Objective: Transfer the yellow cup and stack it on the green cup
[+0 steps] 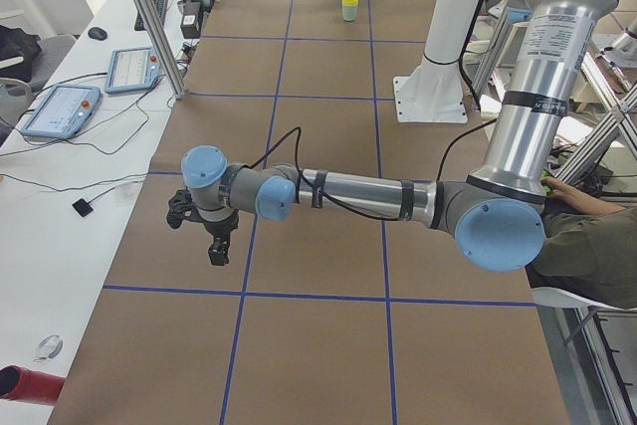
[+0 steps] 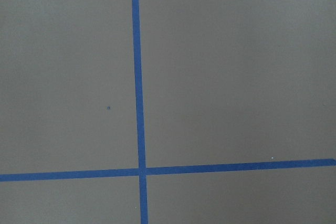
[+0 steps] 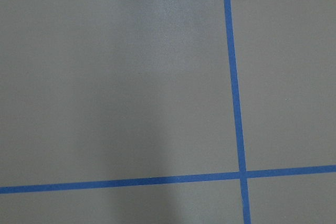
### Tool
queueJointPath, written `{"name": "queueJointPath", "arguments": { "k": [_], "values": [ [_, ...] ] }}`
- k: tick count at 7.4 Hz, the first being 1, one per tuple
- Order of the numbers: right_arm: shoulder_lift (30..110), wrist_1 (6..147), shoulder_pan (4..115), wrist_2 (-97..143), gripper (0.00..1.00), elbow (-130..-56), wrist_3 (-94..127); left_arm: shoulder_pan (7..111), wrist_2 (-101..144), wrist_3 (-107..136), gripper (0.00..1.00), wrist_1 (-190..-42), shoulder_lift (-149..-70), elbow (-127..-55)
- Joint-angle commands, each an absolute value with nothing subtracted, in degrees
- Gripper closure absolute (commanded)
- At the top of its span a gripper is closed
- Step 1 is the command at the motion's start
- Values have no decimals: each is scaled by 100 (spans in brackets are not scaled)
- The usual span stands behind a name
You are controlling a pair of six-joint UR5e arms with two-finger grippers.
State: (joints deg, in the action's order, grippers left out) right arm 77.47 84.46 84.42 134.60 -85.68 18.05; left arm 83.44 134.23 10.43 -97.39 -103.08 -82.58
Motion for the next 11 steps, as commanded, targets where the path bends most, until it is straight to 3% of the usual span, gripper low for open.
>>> {"name": "queueJointPath", "arguments": {
  "k": [1,11],
  "values": [
    [7761,8446,8438,13500,0,-8578,1802,8341,13630,1055,0,-9703,-10310,-8271],
    [7796,8367,8446,13509,0,-8675,1802,8350,13614,1046,0,-9712,-10301,-8499]
  ]
}}
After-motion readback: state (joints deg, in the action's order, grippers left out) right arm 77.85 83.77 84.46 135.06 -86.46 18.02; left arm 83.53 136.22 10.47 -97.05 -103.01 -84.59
